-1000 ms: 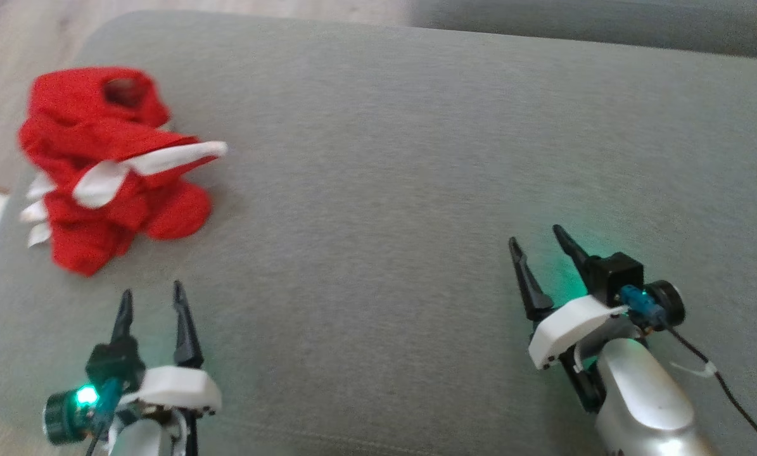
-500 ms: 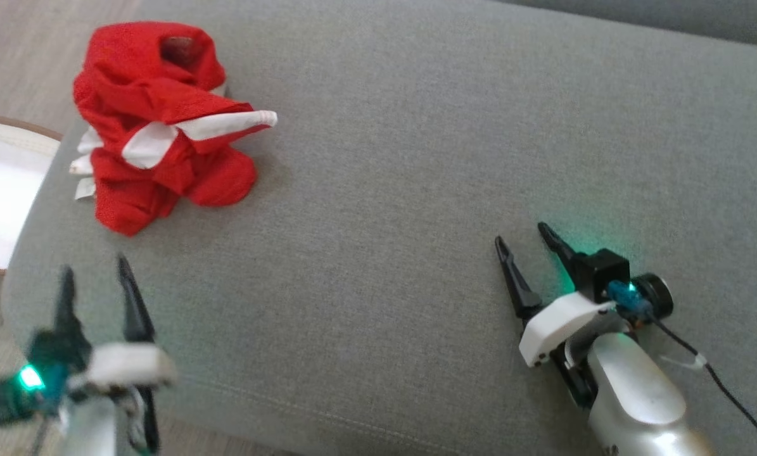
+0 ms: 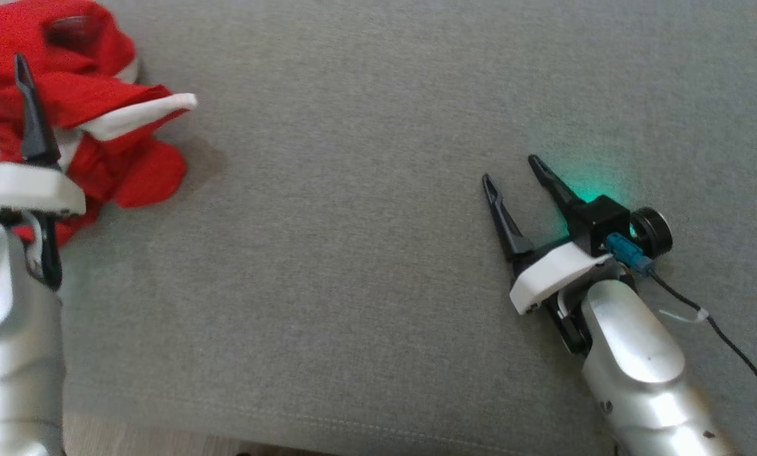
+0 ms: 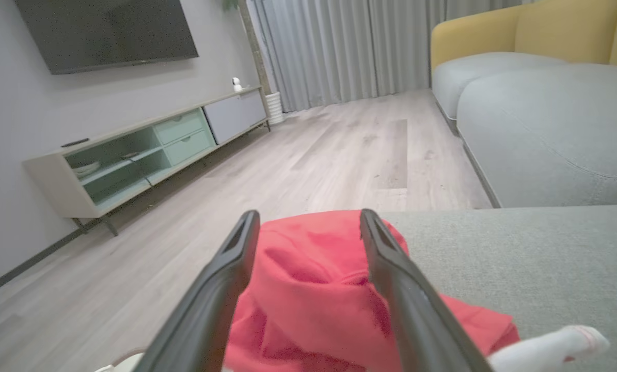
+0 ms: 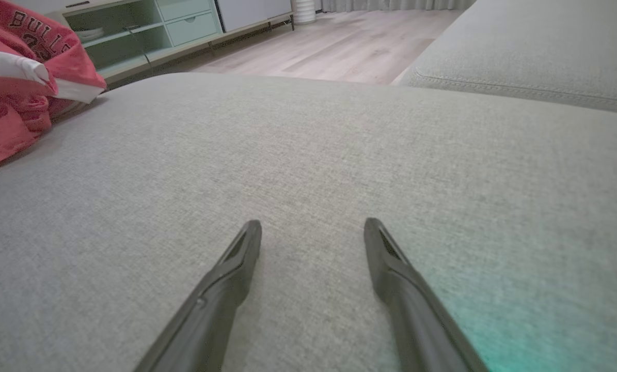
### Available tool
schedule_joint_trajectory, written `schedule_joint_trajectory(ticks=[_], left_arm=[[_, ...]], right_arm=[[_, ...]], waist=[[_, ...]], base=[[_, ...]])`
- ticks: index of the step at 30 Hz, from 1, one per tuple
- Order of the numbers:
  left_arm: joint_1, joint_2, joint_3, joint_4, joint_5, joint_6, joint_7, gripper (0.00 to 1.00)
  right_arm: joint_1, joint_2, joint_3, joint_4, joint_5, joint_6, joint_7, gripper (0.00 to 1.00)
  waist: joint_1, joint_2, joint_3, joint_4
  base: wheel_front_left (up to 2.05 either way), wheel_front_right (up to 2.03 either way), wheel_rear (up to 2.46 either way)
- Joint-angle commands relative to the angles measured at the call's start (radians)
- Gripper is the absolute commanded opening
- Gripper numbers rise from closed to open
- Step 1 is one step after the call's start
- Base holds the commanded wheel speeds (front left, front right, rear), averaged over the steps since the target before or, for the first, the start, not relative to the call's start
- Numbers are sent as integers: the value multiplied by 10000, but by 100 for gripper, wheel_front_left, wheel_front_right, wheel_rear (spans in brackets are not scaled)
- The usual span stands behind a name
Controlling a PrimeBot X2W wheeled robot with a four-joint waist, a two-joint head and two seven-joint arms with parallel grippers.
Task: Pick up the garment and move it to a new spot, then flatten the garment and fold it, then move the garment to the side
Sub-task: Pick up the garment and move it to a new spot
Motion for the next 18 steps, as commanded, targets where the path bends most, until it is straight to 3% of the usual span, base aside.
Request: schedule_joint_trajectory(ticks=[1,11,12,13,18], left_arm=[[-353,672,269,45,-77,-17,95,100],[-1386,957,-26,3202,-142,20,1754,100],[-1401,951,-79,3341,-112,40,1745,9],[-1413,908,-85,3438,-137,66,1707,0],[-1835,1110,-385,3218,103,135,706,0]], right_arm=[[29,-101,86,109,-71,-7,-42,100],[-61,-136,-40,245,-86,-7,-42,100],[-52,-132,-43,263,-77,-7,-42,100],[-31,-127,-48,283,-66,-7,-42,100],[74,-78,-105,283,37,-7,-42,100]], waist=[[0,0,235,-246],[0,0,485,-754],[0,0,451,-776],[0,0,392,-796],[0,0,-29,-901]], base=[[0,0,0],[0,0,0],[0,0,0],[0,0,0],[0,0,0]])
